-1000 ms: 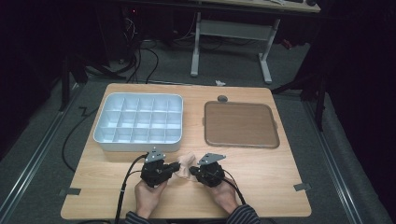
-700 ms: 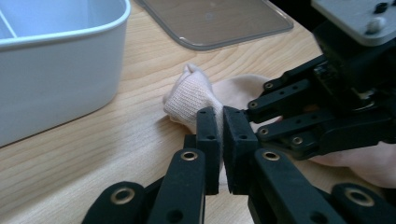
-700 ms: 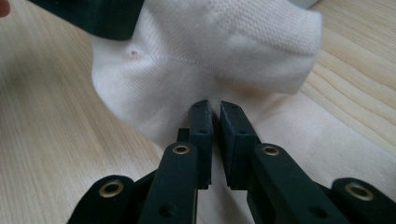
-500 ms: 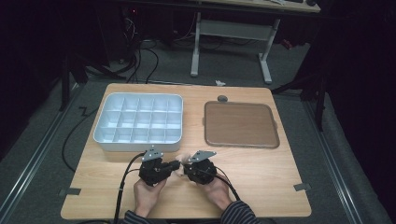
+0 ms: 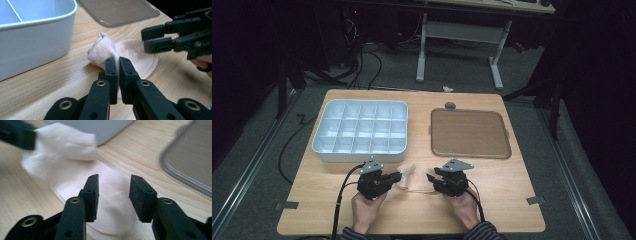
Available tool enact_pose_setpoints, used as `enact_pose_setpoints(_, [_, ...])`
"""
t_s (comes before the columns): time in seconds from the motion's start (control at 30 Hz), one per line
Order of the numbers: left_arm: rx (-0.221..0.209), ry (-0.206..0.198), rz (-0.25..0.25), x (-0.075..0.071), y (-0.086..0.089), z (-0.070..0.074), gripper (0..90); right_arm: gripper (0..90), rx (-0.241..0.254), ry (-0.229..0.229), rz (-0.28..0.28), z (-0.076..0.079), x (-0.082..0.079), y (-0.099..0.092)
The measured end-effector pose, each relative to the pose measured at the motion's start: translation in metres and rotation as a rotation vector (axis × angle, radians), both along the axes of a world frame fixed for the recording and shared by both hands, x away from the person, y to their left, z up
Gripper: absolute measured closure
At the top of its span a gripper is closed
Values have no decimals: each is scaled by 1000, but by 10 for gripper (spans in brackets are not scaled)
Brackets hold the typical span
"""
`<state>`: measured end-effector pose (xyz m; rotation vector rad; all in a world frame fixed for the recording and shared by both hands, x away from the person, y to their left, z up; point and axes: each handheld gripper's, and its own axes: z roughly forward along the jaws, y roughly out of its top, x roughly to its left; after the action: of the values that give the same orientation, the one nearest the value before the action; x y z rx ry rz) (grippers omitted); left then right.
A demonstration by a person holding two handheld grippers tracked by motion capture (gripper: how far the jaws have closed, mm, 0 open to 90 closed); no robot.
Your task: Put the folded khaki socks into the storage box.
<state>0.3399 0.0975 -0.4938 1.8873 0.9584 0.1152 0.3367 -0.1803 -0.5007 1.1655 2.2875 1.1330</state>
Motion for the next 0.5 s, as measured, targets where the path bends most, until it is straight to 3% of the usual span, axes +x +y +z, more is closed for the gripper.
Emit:
enact_pose_setpoints(0.1, [8, -2, -1, 0, 0, 0, 863, 561, 21, 23, -45, -3, 2, -14])
enact_pose_setpoints(0.33, [9, -2, 0, 1, -2, 0, 863, 538, 6, 60, -73, -11, 3, -23])
enact_pose_setpoints(0.5, [21, -13, -4, 0, -2, 3, 862, 606, 1, 105, -77, -16, 5, -26])
